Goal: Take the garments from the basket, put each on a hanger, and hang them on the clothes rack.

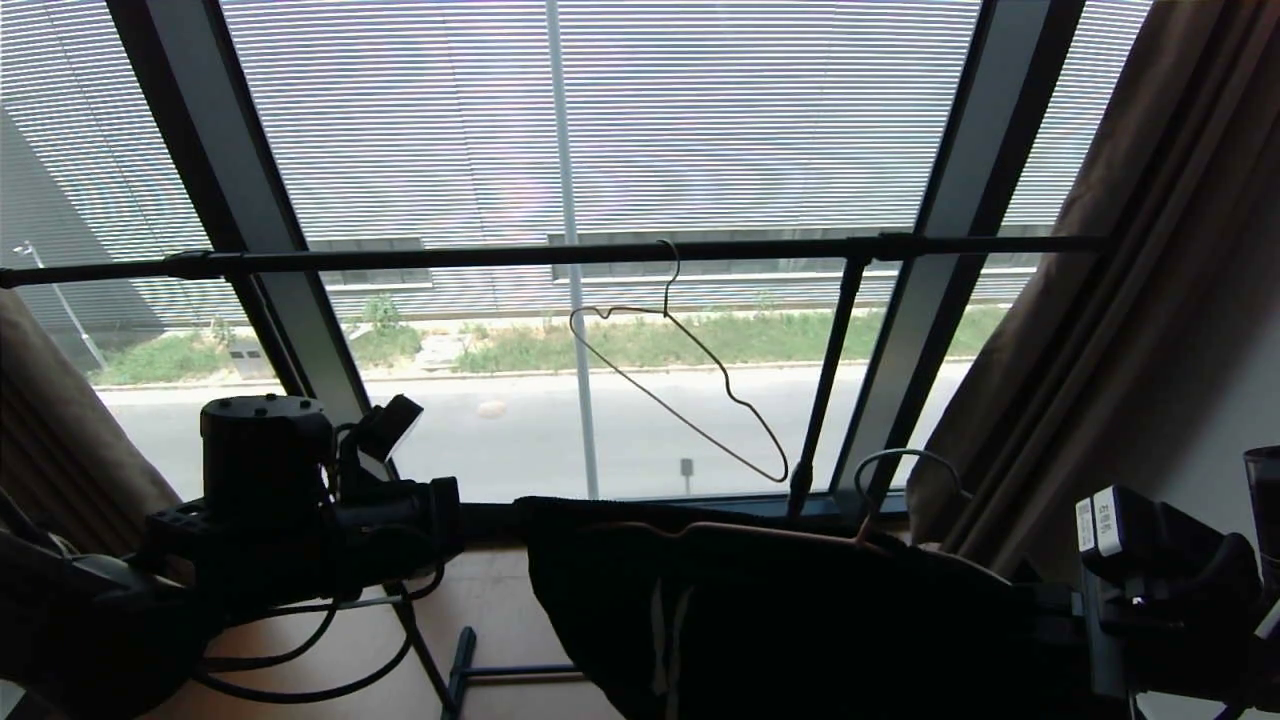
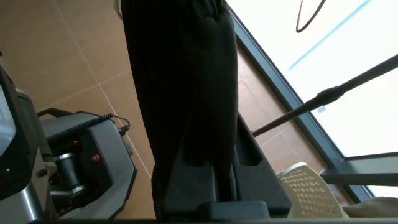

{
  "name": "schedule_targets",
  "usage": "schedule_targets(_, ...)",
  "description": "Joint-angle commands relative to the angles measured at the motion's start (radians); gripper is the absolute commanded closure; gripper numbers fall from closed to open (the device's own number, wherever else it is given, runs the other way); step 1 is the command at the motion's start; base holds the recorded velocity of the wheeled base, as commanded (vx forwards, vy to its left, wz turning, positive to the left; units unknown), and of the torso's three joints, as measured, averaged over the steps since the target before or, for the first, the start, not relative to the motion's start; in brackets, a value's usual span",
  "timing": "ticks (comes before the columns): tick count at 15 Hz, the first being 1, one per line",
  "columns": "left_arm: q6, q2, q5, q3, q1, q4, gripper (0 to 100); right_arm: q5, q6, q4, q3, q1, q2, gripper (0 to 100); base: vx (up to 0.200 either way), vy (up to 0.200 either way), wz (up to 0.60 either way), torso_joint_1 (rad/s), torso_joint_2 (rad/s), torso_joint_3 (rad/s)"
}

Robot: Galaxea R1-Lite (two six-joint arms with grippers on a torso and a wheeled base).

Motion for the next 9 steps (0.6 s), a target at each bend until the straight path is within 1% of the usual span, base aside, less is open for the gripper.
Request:
schedule_targets(1,0.054,-0.094,0.0,-0.122,-0.007,0.147,100,-0.008,0.0,0.0,-0.001,0.0,0.008,100,0.0,0.0,0.0,0.0,0.0,0.0)
schedule_targets(2,0.062,-0.11,0.0,-0.181,-0.021,0.235,100,-0.034,0.0,-0.002,-0.004,0.0,0.012,100,0.0,0.0,0.0,0.0,0.0,0.0)
schedule_targets(3,0.078,-0.126,0.0,-0.245,-0.041,0.357,100,-0.061,0.0,-0.002,-0.006,0.0,0.014,100,0.0,0.0,0.0,0.0,0.0,0.0)
schedule_targets(4,0.078,-0.126,0.0,-0.245,-0.041,0.357,100,-0.061,0.0,-0.002,-0.006,0.0,0.014,100,0.0,0.0,0.0,0.0,0.0,0.0)
schedule_targets(5,0.138,-0.13,0.018,-0.346,-0.078,0.523,100,-0.064,0.002,-0.003,-0.007,0.006,0.014,100,0.0,0.0,0.0,0.0,0.0,0.0)
schedule_targets(7,0.167,-0.126,0.081,-0.429,-0.134,0.629,100,-0.063,0.006,-0.003,-0.012,0.006,0.012,100,0.0,0.0,0.0,0.0,0.0,0.0)
schedule_targets(8,0.174,-0.123,0.089,-0.468,-0.156,0.678,100,-0.063,0.006,-0.003,-0.012,0.014,0.014,100,0.0,0.0,0.0,0.0,0.0,0.0)
schedule_targets(9,0.177,-0.121,0.09,-0.489,-0.168,0.706,100,-0.063,0.008,-0.003,-0.012,0.022,0.015,100,0.0,0.0,0.0,0.0,0.0,0.0)
